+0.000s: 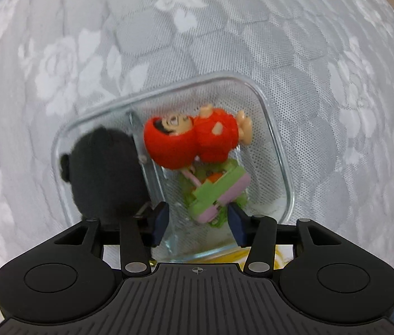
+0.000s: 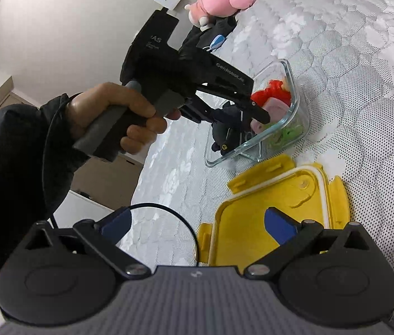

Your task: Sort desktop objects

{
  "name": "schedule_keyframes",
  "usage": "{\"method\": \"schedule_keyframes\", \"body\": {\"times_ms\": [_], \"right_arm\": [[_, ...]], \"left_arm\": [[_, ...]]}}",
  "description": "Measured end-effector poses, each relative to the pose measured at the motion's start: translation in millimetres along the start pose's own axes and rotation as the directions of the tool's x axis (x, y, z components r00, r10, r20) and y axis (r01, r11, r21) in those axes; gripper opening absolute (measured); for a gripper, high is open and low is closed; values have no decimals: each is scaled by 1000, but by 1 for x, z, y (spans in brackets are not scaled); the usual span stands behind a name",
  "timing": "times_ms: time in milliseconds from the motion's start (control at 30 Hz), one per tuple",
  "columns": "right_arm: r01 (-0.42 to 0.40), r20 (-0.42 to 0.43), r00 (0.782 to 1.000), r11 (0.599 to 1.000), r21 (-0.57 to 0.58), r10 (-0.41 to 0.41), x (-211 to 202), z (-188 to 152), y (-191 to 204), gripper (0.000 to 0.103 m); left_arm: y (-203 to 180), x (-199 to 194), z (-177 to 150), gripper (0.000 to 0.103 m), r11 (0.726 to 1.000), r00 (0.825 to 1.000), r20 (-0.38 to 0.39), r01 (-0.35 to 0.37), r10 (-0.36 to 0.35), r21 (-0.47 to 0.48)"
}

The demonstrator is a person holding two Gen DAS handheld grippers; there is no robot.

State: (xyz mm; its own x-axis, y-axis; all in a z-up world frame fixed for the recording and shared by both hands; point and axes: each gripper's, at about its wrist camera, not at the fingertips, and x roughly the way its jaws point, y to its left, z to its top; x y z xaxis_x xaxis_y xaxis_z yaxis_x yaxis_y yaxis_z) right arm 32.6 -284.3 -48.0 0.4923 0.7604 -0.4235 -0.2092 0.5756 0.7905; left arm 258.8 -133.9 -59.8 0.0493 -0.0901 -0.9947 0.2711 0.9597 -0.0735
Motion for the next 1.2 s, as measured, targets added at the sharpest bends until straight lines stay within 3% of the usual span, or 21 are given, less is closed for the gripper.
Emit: {"method": "schedule_keyframes", "body": {"times_ms": [167,300,433,500,567,633,733,833,933,1067,1200], "right_arm": [[2,-9,1000,1000,1,-2,0,0,0,102],[4,-15,1000,1000,1,-4,1,-1,0,102],[0,-19,1000,1000,-1,0,1,-1,1,102],[0,-20,1000,1000,2,0,2,-1,1,102],[-1,-22,1000,1000,10,2,2,-1,0,102],[-3,-22,1000,1000,20,3,2,-1,-1,102],[-7,-23,1000,999,35,7,2,0,-3,102],[-7,-25,1000,999,41,8,2,0,-4,102],[-3,-27,1000,999,37,4,2,0,-2,102],[1,-29,1000,999,42,0,2,0,-3,102],[4,-31,1000,999,40,-3,2,-1,-3,102]], "left_arm": [[-9,-14,5,52,998,998,54,38,-40,40],[-21,-15,10,52,993,996,85,-26,16,113],[-27,3,12,66,981,996,75,-70,57,178],[-30,11,11,66,973,993,78,-99,84,210],[-31,15,9,56,969,990,78,-128,114,212],[-31,14,7,43,973,992,67,-122,111,194],[-29,3,5,42,979,994,47,-103,96,174],[-18,-9,8,40,994,999,16,-35,34,102],[-3,-17,15,39,999,999,-7,33,-33,-22],[16,-23,17,39,971,989,-7,146,-150,-191],[12,-21,14,40,982,995,-7,95,-97,-164]]}}
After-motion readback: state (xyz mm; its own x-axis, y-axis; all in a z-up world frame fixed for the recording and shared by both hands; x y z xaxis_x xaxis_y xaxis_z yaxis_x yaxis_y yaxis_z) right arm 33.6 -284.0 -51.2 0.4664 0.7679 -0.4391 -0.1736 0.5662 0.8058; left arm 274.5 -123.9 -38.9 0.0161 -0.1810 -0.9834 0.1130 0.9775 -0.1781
